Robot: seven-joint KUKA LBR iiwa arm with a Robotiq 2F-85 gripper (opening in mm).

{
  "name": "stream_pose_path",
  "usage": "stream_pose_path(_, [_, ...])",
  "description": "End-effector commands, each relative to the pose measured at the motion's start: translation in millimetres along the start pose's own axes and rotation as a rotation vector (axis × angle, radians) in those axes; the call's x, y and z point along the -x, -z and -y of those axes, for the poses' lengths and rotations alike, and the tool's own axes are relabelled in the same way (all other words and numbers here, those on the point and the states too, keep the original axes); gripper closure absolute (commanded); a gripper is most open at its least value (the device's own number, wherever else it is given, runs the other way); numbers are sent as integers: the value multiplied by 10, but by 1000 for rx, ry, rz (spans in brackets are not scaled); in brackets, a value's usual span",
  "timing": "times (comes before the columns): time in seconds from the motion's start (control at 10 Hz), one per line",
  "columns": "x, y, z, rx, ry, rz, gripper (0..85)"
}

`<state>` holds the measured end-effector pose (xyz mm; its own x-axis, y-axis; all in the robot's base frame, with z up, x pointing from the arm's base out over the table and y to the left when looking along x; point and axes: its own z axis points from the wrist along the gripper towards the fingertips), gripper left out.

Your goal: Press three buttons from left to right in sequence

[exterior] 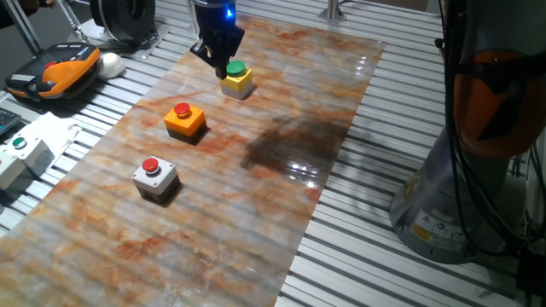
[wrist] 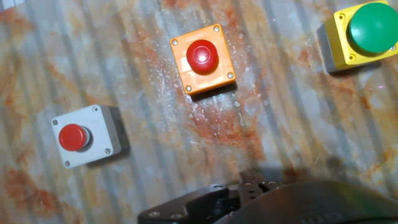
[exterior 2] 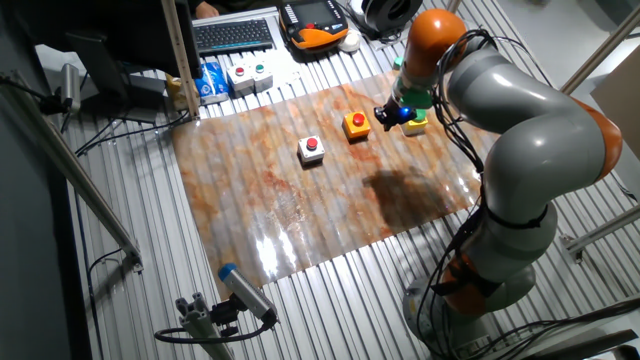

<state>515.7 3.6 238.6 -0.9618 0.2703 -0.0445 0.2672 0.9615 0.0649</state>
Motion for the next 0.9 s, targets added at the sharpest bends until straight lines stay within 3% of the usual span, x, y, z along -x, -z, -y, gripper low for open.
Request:
stream_pose_path(0.0, [0,1,1,-2,0,2,850])
stream_pose_path(0.5, [-22,-42,120,11,14,5,850])
stream_pose_path(0.8, [-14,-35,288,26,32,3,850])
